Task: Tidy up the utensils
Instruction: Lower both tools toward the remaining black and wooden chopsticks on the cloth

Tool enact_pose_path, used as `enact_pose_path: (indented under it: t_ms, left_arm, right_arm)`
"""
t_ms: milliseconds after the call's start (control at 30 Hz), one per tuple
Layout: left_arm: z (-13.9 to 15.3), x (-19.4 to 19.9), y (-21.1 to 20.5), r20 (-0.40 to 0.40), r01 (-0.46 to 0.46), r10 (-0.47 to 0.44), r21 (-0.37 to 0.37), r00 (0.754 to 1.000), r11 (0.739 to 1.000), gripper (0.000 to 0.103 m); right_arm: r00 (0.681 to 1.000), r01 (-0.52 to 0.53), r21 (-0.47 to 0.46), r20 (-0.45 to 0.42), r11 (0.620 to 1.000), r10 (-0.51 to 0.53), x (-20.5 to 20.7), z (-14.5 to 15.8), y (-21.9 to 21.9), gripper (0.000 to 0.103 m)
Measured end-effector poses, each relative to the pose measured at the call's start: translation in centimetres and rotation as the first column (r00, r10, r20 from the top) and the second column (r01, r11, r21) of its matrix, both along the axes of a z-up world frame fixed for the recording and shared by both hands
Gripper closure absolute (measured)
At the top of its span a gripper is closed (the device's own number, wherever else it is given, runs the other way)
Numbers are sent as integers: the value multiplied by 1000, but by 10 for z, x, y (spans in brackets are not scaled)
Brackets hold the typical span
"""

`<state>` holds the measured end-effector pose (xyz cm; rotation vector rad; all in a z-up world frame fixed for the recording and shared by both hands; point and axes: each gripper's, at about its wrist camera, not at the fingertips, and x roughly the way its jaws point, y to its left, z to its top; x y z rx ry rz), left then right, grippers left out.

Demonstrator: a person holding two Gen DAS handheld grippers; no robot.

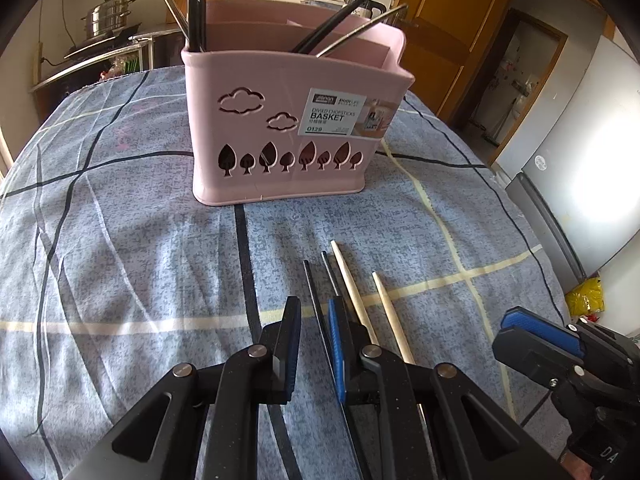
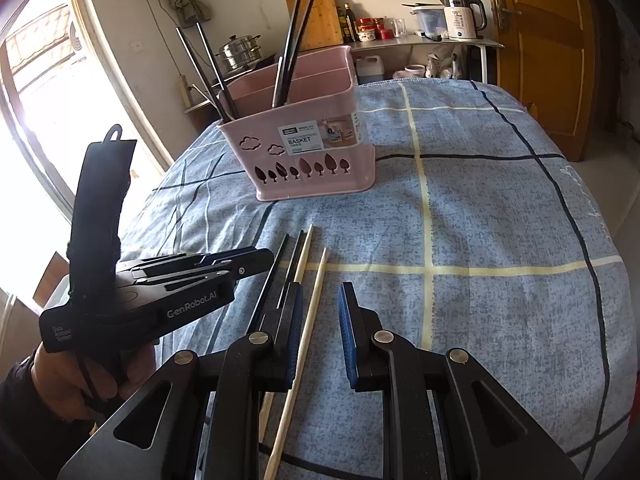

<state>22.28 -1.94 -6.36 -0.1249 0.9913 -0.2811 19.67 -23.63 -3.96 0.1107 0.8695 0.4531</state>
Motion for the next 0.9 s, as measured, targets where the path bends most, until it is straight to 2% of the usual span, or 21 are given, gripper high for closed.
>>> enact_pose_path:
  t_ms: [133, 333, 400, 500, 700, 900]
  left_arm:
    - [-6, 4, -1, -12, 0, 0, 4, 1000, 1000, 90]
    - [-9, 1, -4, 16, 3, -3, 24, 1000, 1000, 90]
    - [-10, 0, -7, 29, 12, -13, 50, 999, 999, 91]
    - [-9, -1, -4, 28, 12, -14, 50, 1000, 999, 97]
    - [-6, -2, 18, 30, -12, 10, 75, 1000, 997, 98]
    - [-6, 0, 46, 14, -39, 38, 64, 999, 997, 99]
  right_arm:
    - [1000, 1, -2, -8, 1000, -1, 4, -3, 0, 84]
    - [1000, -6, -3, -17, 1000, 6, 10, -7, 4, 84]
    - [1000, -8, -4, -19, 1000, 8, 11, -8, 5, 84]
    - [1000, -14, -6, -19, 1000, 14, 13, -7, 8, 85]
    - [999, -39, -11, -15, 999, 39, 19, -6, 19, 84]
    - [996, -90, -32, -18, 995, 89, 32, -10, 44, 84]
